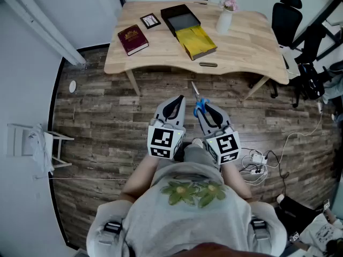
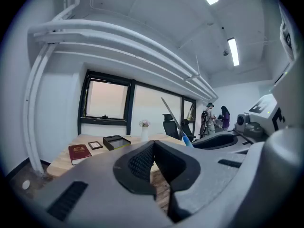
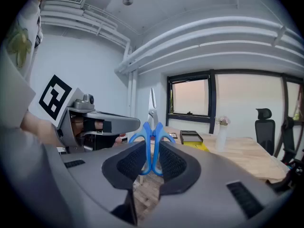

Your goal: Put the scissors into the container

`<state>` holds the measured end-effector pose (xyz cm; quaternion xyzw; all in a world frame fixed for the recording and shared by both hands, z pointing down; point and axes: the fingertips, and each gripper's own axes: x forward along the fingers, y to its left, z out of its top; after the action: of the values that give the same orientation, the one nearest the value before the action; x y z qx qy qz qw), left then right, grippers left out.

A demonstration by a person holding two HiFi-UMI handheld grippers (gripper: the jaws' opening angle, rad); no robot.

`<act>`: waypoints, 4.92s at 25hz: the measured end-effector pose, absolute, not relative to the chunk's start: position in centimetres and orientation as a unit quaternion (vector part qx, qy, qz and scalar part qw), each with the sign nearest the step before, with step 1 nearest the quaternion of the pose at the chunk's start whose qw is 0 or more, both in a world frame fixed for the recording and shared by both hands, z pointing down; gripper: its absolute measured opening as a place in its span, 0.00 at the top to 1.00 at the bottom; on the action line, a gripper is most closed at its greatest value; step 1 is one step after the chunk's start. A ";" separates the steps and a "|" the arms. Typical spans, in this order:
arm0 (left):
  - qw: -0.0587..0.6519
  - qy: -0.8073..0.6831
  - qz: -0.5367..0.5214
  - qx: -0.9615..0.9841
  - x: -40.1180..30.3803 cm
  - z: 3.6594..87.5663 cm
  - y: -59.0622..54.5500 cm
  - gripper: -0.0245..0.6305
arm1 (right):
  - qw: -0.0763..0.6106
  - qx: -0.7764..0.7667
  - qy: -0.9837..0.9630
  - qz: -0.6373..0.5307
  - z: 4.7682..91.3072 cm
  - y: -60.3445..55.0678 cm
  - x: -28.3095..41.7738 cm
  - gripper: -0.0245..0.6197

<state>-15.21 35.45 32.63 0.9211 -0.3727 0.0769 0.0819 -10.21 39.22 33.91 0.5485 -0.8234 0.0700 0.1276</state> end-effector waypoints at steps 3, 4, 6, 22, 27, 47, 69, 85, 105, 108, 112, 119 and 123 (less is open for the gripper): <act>0.080 -0.374 0.068 0.921 -13.5 32.8 33.7 0.95 | 0.126 0.548 -0.823 0.076 34.6 37.8 -8.5 0.83; 0.080 -0.374 0.068 0.921 -12.9 33.0 33.3 0.95 | 0.126 0.547 -0.824 0.078 34.8 37.5 -7.9 0.83; 0.081 -0.371 0.072 0.922 -11.7 33.3 33.0 0.95 | 0.127 0.546 -0.824 0.081 35.2 37.2 -6.9 0.83; 0.076 -0.382 0.062 0.919 -3.6 33.2 29.8 0.95 | 0.120 0.525 -0.839 0.072 35.0 34.8 0.8 0.83; 0.071 -0.398 0.048 0.913 -1.1 32.6 29.5 0.95 | 0.129 0.510 -0.848 0.065 35.2 34.0 3.4 0.83; 0.089 -0.414 0.055 0.904 1.9 34.5 24.3 0.95 | 0.131 0.485 -0.861 0.083 37.8 28.6 5.9 0.83; 0.134 -0.403 0.096 0.900 -0.7 39.3 9.8 0.95 | 0.174 0.479 -0.855 0.093 40.3 13.2 5.6 0.83; 0.139 -0.393 0.086 0.905 -4.2 39.2 2.3 0.95 | 0.197 0.493 -0.839 0.122 42.9 8.4 3.6 0.83; 0.160 -0.385 0.104 0.903 -2.7 40.8 -3.4 0.95 | 0.254 0.488 -0.830 0.092 43.7 1.5 6.6 0.83; 0.166 -0.388 0.109 0.900 -2.4 41.4 -4.6 0.95 | 0.265 0.481 -0.832 0.085 43.9 -0.3 7.0 0.83; 0.174 -0.397 0.121 0.893 -2.2 42.3 -6.1 0.95 | 0.278 0.468 -0.835 0.075 44.1 -2.5 7.5 0.83; 0.179 -0.407 0.132 0.886 -1.1 43.3 -8.8 0.95 | 0.295 0.443 -0.844 0.065 44.6 -5.9 8.7 0.83; 0.182 -0.407 0.134 0.885 -0.1 43.5 -10.1 0.95 | 0.307 0.430 -0.847 0.065 45.4 -7.5 9.1 0.83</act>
<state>-0.15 -10.10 43.54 0.8850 -0.4073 0.1338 0.1815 9.07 -7.54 45.37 0.4301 -0.8466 0.0653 0.3066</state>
